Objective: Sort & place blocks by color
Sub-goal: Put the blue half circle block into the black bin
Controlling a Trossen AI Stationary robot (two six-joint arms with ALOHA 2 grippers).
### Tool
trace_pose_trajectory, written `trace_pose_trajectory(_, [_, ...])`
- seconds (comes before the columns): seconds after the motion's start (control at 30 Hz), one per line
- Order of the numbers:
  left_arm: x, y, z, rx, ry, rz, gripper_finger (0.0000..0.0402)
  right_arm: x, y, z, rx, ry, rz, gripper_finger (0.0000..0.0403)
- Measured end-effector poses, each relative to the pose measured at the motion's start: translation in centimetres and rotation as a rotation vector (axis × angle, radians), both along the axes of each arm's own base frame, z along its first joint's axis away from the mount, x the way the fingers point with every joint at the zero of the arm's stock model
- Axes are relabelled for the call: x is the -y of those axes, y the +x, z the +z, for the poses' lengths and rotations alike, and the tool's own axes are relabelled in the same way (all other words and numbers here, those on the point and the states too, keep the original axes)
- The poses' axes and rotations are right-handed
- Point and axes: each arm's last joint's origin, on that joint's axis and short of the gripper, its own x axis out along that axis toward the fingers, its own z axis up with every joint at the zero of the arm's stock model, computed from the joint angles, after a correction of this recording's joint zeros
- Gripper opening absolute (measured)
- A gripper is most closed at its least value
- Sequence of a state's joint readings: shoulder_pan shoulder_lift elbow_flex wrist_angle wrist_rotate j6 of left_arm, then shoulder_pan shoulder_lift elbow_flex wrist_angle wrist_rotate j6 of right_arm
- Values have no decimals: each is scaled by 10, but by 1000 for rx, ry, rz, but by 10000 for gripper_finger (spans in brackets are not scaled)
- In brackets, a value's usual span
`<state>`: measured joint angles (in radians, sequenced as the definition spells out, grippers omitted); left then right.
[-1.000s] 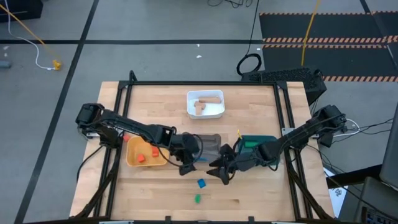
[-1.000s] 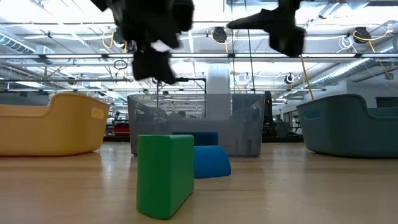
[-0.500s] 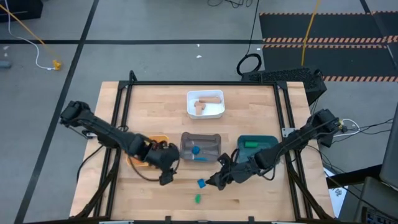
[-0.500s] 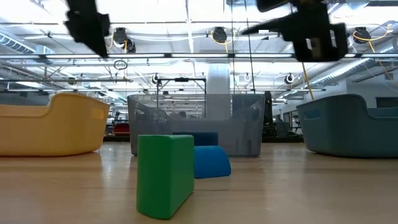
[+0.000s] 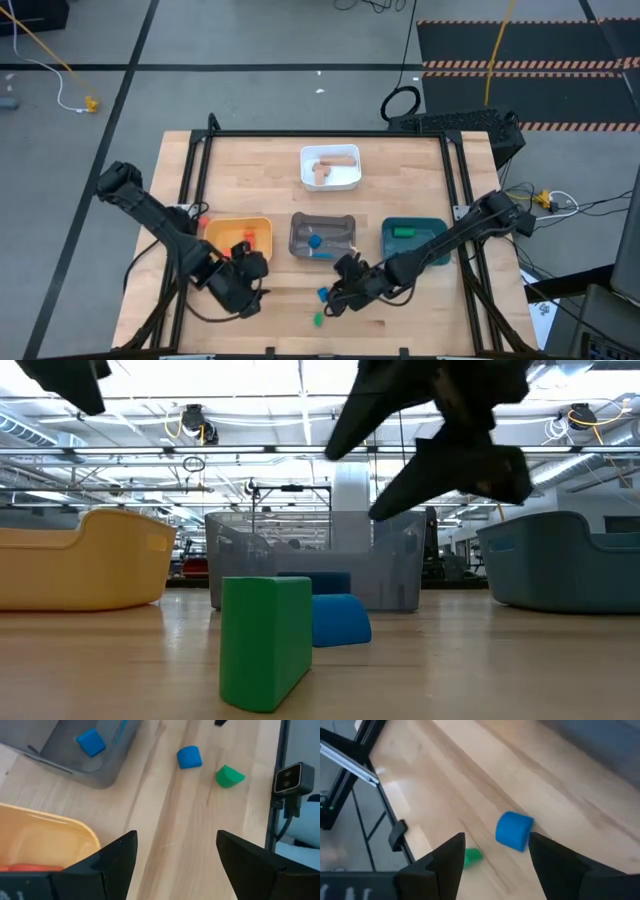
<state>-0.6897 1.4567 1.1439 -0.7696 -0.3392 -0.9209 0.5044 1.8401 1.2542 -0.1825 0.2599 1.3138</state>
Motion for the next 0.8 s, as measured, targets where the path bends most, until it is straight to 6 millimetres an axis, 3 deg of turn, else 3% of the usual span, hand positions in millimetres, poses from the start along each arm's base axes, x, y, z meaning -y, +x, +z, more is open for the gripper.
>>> trace_pose_trajectory(0.2, [12,-13,-1,14,23,7,271,-5,15,-8,18,-94,30,201])
trace_pose_trajectory(0.47, [24,-27,-1,51,41,37,271,-6,16,-8,45,-174,36,203])
trace_pose_trajectory(0.8, [28,-31,0,90,30,90,271,-9,18,-6,70,-156,116,269])
